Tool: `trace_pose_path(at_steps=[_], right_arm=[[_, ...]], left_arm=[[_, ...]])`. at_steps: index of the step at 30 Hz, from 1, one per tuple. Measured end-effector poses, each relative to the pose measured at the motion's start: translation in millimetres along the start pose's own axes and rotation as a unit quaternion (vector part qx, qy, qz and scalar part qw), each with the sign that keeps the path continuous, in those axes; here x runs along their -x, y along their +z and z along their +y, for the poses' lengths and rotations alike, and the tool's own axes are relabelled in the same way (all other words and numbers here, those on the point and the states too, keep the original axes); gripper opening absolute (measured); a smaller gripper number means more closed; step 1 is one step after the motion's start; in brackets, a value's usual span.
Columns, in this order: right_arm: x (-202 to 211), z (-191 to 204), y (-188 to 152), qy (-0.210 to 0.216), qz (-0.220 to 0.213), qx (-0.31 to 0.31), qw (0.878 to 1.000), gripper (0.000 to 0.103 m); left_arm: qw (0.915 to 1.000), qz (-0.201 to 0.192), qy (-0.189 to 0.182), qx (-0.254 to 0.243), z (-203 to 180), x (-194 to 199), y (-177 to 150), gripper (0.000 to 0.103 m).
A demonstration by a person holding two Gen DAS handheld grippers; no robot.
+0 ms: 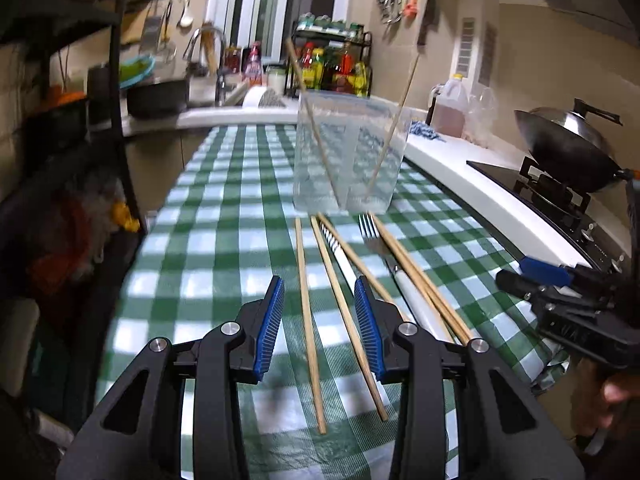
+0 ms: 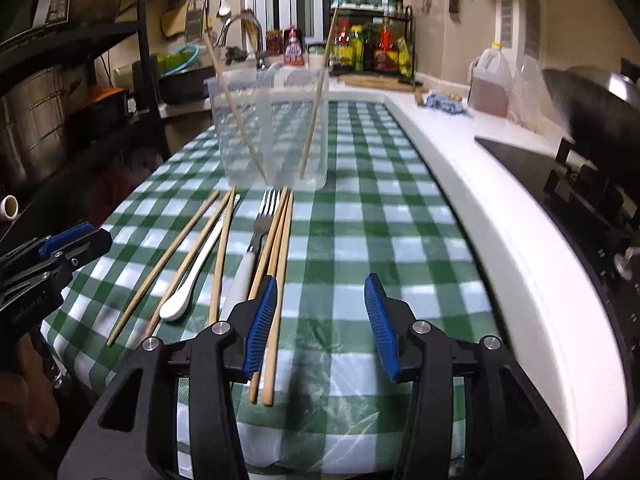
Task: Organize utensils
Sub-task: 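Move both open tools back down to the remaining utensils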
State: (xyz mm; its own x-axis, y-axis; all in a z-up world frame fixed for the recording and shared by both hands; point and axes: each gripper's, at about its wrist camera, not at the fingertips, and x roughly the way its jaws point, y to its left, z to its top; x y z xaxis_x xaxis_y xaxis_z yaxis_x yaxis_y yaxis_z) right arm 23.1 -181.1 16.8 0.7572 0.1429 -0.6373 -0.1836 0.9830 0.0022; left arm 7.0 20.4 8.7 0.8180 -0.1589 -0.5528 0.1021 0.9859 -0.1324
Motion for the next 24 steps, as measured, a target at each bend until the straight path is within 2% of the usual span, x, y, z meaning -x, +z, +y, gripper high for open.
trace_pose_path(at_steps=[1,4,11,20,23,24], right_arm=[[-3.0,1.5,-2.1,0.005,0.007,-0.002,1.0,0.046],[-13.9,7.0,-9.4,0.011,0.033,0.003,0.999,0.042],[-33.2,6.5,-21.5,0.027,0.088,-0.007,0.996,0.028],[-35.6,14.5,-25.2,0.04,0.099,0.004,0.994,0.028],[-36.6,16.2,-25.8,0.037,0.1,0.011,0.994,0.028],[-36.5,16.7,-26.0,0.035,0.1,0.013,0.994,0.026]], left_arm=[[1.0,0.009,-0.001,0.003,0.2,-3.0,-3.3,0.03],[0.9996,0.026,-0.005,0.004,-1.8,-8.7,-12.0,0.026],[0.9969,0.074,0.002,0.026,2.0,-22.3,-30.7,0.022],[0.9958,0.088,0.019,0.015,-1.7,-24.7,-42.9,0.018],[0.9958,0.087,0.029,0.0,-5.4,-24.5,-43.6,0.007],[0.9957,0.087,0.031,-0.006,-6.6,-24.7,-43.5,0.007]])
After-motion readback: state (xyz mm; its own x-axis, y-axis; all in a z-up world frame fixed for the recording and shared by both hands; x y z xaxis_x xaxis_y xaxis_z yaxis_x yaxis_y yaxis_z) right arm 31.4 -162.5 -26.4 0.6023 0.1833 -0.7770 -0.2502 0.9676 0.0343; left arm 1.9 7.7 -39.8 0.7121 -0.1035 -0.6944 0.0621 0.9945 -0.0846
